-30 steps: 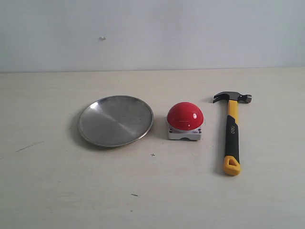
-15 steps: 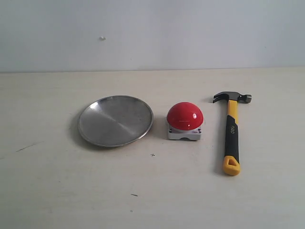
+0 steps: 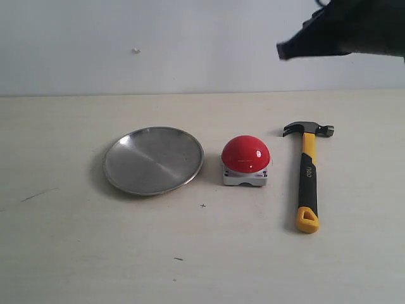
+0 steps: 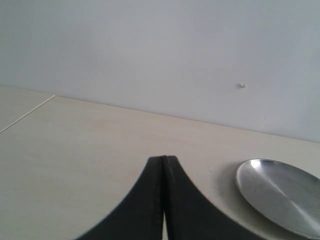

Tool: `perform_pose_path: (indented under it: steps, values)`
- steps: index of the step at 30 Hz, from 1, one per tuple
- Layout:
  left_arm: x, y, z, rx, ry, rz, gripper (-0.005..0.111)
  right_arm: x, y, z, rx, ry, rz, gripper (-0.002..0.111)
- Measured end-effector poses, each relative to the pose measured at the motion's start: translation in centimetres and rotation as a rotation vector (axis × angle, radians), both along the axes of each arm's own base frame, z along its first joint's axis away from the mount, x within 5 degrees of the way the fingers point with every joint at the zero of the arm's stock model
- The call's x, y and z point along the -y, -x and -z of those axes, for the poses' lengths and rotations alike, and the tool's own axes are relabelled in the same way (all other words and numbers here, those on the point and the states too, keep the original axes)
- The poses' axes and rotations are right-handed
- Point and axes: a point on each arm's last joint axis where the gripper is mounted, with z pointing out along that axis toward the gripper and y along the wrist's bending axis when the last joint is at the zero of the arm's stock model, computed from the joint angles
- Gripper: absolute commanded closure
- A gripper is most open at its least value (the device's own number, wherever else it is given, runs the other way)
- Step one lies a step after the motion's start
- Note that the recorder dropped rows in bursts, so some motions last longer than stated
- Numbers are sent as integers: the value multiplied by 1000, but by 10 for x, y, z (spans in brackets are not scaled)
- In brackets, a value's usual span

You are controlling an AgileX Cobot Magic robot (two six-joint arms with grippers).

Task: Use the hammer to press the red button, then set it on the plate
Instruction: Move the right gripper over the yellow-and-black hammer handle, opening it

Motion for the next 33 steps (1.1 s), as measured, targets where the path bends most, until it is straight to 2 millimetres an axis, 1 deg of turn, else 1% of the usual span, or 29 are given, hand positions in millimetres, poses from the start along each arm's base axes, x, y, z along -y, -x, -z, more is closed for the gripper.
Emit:
perform_pose_path:
  steps: [2,4,8,10,13,16,18,21,24,27,28,31,33]
  values:
    - [0,0,0,0,0,0,107,-1,-8,17,-29,221,-85,108]
    - [0,0,0,0,0,0,107,1,-14,31,-51,405,-144,108]
    - [0,0,0,0,0,0,107,8,-27,56,-73,709,-173,108]
    - [0,0,0,0,0,0,107,11,-33,66,-76,814,-166,108]
    - [0,0,0,0,0,0,107,16,-40,77,-62,935,-148,108]
    - [0,0,0,0,0,0,107,28,-45,84,-59,1017,-111,108]
    - [0,0,0,0,0,0,107,43,-48,85,-60,1063,-65,108]
    - [0,0,0,0,0,0,107,70,-49,78,-43,1136,33,108]
    - [0,0,0,0,0,0,107,91,-48,71,-33,1185,98,108]
    - [0,0,0,0,0,0,107,101,-46,68,-57,1138,162,108]
    - [0,0,0,0,0,0,107,103,-46,67,-68,1103,188,108]
    - [0,0,0,0,0,0,107,107,-48,64,-118,925,288,108]
    - [0,0,0,0,0,0,107,110,-50,58,-142,767,384,108]
